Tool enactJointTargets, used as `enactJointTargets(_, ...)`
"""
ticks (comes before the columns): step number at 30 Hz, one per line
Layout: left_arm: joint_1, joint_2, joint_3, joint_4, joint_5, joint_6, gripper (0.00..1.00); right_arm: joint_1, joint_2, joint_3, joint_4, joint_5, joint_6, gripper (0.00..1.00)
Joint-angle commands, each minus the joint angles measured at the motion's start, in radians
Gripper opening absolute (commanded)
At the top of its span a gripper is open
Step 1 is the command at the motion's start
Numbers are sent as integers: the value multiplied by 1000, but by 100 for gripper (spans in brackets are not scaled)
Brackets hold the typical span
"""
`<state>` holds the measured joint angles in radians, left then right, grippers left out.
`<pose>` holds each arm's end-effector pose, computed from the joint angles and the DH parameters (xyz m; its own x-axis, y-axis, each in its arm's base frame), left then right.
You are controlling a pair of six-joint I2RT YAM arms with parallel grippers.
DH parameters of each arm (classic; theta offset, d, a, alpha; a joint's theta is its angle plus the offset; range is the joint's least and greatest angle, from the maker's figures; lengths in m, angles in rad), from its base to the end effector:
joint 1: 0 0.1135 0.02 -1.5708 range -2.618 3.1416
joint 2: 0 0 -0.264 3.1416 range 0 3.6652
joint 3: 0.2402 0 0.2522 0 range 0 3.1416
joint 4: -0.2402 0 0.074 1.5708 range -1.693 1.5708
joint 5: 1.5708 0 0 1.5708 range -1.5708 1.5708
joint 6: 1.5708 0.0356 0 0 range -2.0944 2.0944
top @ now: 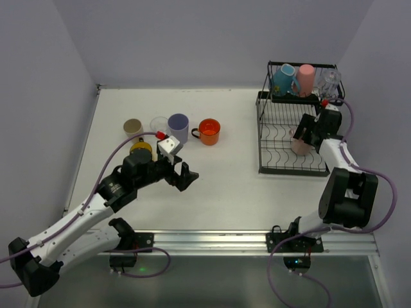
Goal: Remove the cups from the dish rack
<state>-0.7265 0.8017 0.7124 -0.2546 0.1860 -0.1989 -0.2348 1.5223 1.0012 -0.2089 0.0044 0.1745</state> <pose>0.1364 -0.1300 0.3044 -0.4018 0.0973 -0.9106 0.7177 0.6510 -0.2471 0.3221 -0.0772 0.2342 -0.5978 0.3215 -0.7344 0.3449 0.9301 0.1265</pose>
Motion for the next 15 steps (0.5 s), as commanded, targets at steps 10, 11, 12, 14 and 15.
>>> enactJointTargets(10,6,53,84,104,136,-109,100,97,-290,-180,170,68,131,55)
enactJointTargets(11,6,65,84,147,151,-128,100,106,-331,-215,193,68,141,55)
enactJointTargets(12,4,71,81,170,177,-163,100,117,-349,-234,203,71,163,54)
enactJointTargets(14,2,97,68,249,200,-195,100,144,-384,-286,245,65,193,52)
enactJointTargets(15,-1,108,64,291,210,-226,100,155,-393,-303,264,62,215,51)
